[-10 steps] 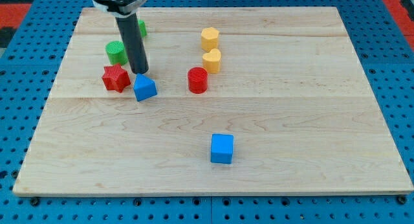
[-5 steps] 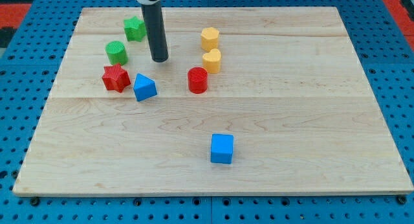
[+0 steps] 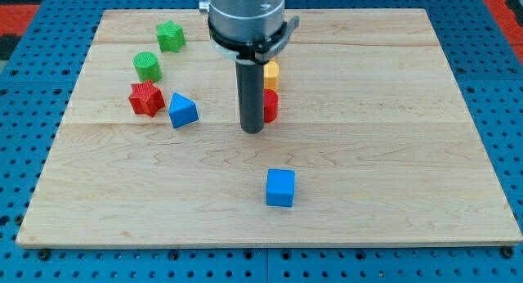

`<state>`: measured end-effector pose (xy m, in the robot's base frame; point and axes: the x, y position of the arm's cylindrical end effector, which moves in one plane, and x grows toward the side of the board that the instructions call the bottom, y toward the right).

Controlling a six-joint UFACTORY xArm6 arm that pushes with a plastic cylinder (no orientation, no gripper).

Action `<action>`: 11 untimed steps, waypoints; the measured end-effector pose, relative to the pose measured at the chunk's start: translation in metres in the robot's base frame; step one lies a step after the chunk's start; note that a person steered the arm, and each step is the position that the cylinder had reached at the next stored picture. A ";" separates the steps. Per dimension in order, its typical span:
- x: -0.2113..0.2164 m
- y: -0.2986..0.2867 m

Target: Move the blue cube closer to blue triangle

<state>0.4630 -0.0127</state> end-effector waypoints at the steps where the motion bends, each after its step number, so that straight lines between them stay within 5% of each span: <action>1: 0.042 0.070; 2: 0.118 0.105; 3: 0.134 0.037; 4: 0.103 0.001; 10: 0.053 0.108; 11: 0.041 0.089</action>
<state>0.5041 0.0759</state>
